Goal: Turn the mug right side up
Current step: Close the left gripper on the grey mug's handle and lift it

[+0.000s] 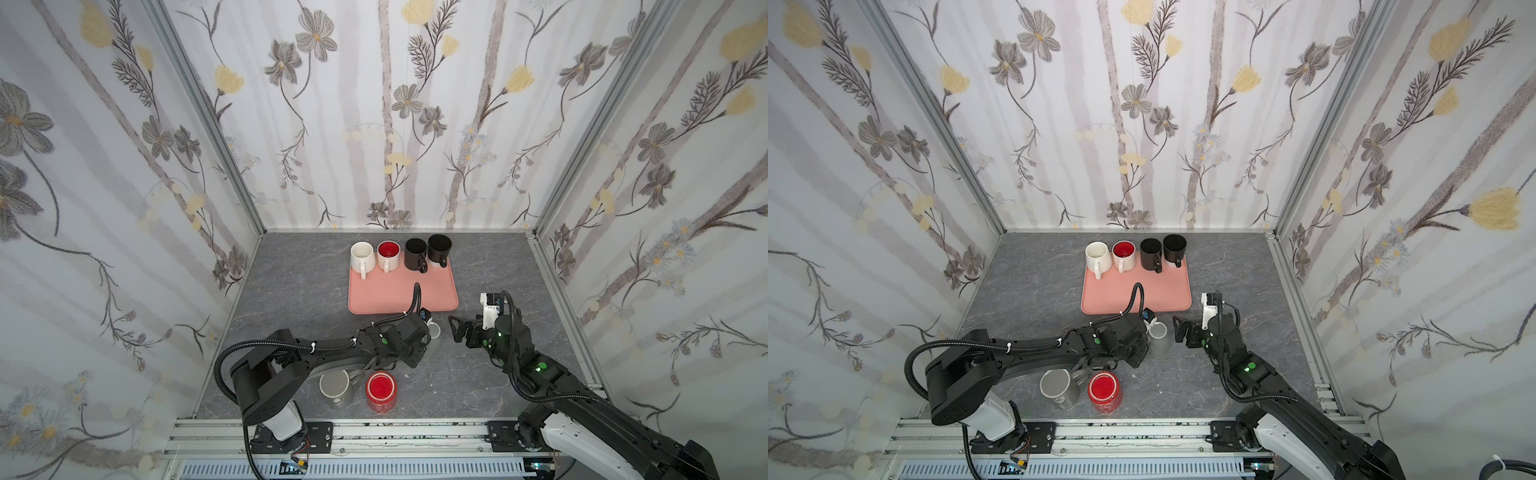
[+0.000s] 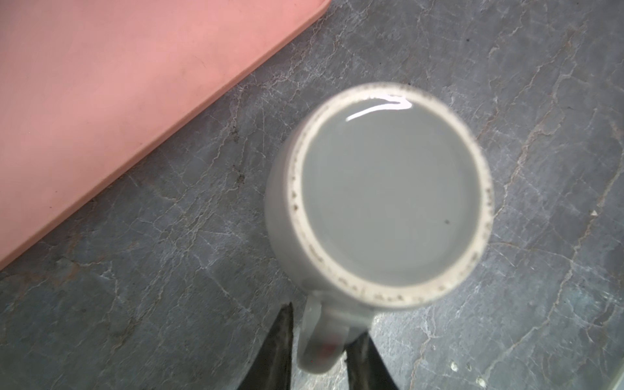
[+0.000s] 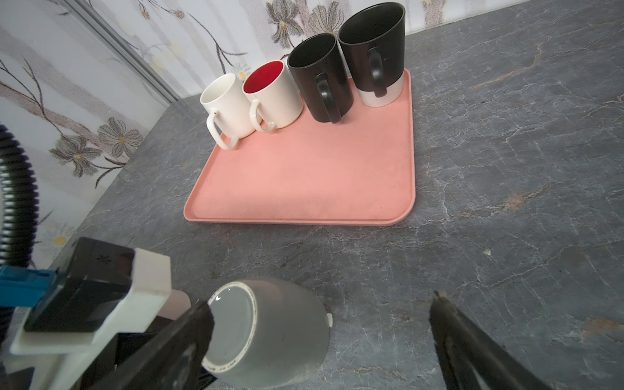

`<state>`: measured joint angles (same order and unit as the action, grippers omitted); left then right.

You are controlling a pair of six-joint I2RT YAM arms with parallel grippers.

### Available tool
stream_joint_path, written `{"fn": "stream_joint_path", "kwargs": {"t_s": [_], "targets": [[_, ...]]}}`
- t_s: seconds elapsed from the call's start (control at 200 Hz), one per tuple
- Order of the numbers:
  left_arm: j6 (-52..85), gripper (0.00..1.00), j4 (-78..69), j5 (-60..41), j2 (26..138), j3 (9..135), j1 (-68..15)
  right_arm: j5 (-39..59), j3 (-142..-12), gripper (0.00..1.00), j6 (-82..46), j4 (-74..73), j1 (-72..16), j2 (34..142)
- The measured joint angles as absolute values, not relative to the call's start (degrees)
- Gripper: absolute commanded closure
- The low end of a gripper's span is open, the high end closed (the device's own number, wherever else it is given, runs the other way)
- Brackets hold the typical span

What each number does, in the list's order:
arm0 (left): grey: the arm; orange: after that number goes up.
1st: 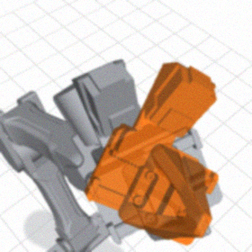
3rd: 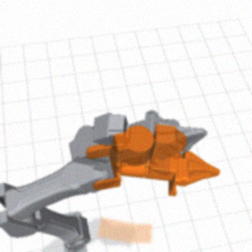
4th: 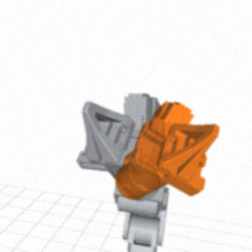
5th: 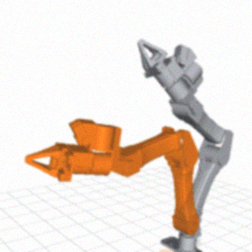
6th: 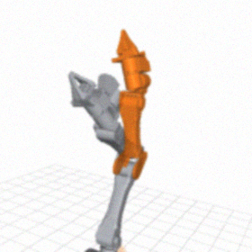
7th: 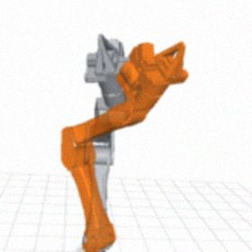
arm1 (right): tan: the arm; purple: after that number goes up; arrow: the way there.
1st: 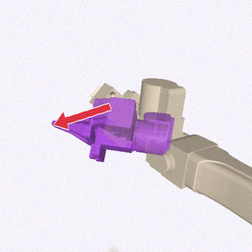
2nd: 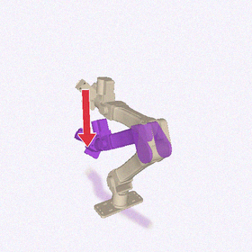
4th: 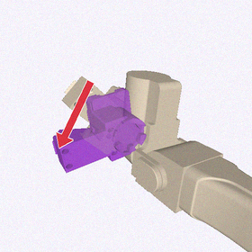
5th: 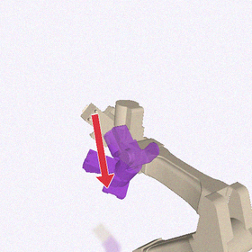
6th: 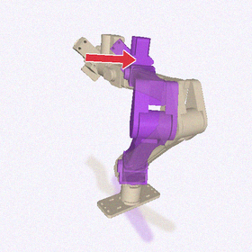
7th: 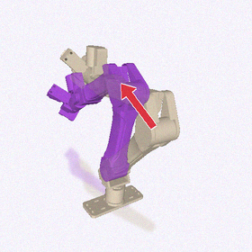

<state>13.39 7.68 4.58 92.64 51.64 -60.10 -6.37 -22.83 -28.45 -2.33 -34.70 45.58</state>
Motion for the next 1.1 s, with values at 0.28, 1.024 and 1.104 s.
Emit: {"fn": "stream_joint_path", "kwargs": {"t_s": [0.28,1.024,1.104], "targets": [[11.99,0.83,7.27,7.42,93.27,51.55,-61.47,-6.33,-22.83,0.0,-28.42,-2.33,-34.52,45.58],[11.84,1.0,6.11,11.31,87.57,50.39,-62.63,-5.02,-21.58,0.01,-28.91,-3.64,-34.44,42.74],[12.34,1.0,4.78,11.77,86.28,49.89,-62.37,-4.99,-21.41,0.01,-28.95,-3.84,-34.44,41.6]]}}
